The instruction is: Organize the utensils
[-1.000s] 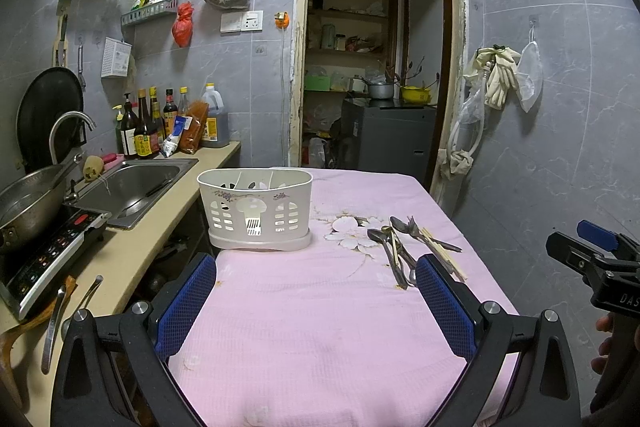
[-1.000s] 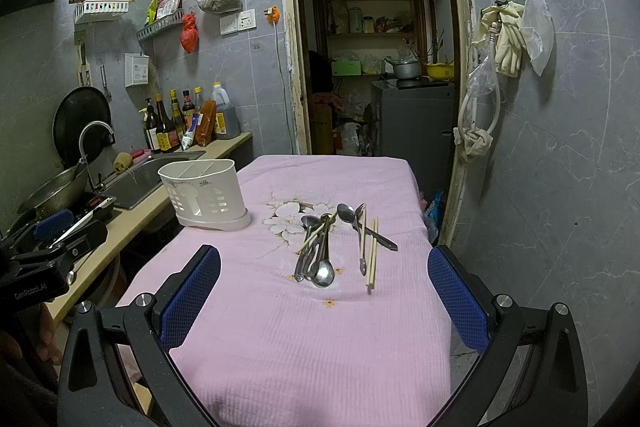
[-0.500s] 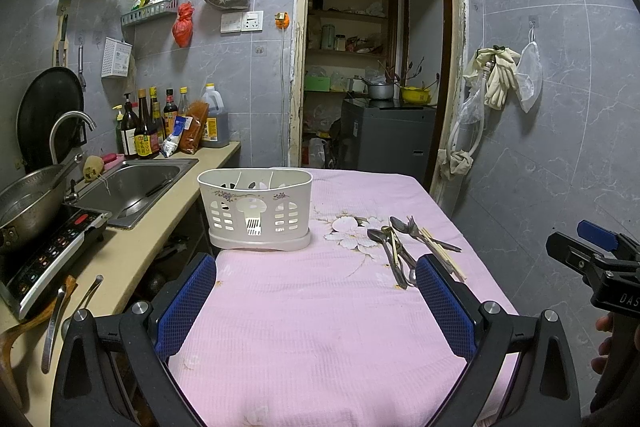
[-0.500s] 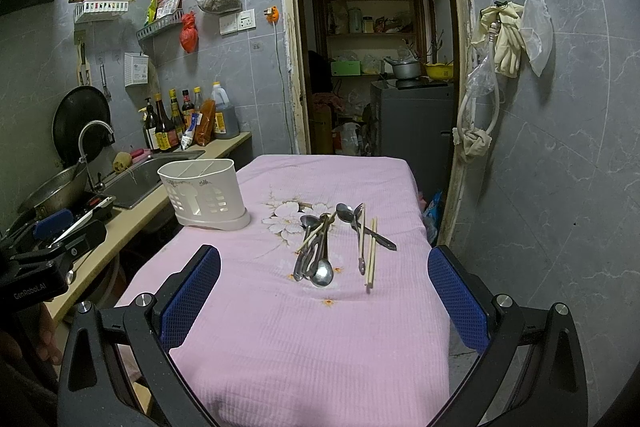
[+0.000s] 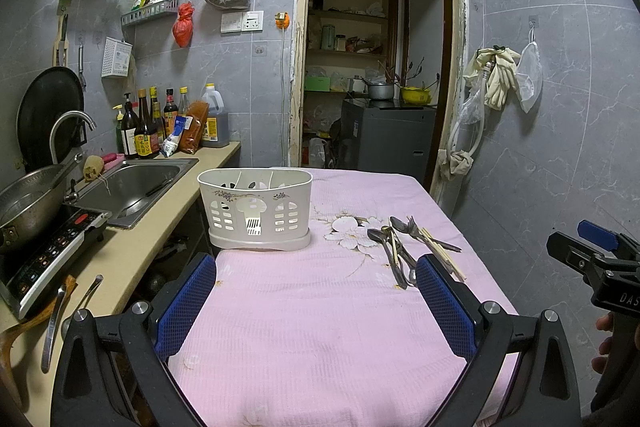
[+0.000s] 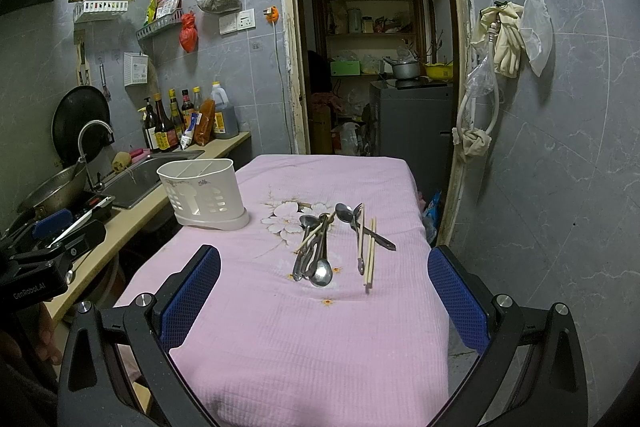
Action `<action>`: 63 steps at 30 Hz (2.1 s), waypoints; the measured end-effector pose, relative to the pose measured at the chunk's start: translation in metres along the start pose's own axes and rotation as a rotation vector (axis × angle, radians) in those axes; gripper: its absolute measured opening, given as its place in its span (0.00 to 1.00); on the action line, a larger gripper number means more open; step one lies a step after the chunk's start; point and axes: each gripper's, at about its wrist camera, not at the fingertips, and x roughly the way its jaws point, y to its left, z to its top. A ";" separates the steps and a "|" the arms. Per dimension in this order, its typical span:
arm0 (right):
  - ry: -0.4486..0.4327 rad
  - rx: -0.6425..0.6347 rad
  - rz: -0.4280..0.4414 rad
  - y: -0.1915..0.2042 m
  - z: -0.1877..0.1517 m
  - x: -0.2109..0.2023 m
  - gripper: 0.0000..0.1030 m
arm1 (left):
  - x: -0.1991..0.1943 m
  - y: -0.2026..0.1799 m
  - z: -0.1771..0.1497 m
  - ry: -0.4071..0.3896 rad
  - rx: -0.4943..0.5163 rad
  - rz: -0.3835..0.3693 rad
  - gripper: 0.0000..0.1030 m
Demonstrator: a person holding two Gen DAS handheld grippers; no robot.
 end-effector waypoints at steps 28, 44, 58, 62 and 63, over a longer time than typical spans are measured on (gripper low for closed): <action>-0.094 0.059 -0.148 0.010 0.019 0.008 0.99 | 0.030 0.011 0.028 -0.075 0.030 -0.074 0.98; -0.065 0.059 -0.198 -0.031 0.050 0.049 0.99 | 0.089 -0.006 0.065 -0.071 0.020 -0.125 0.98; 0.122 0.023 -0.078 -0.090 0.057 0.189 0.99 | 0.192 -0.065 0.064 0.048 0.010 -0.031 0.98; 0.176 0.005 -0.037 -0.098 0.050 0.222 0.99 | 0.219 -0.073 0.056 0.095 0.007 -0.016 0.98; 0.195 0.002 -0.025 -0.100 0.048 0.231 0.99 | 0.226 -0.075 0.054 0.106 0.009 -0.012 0.98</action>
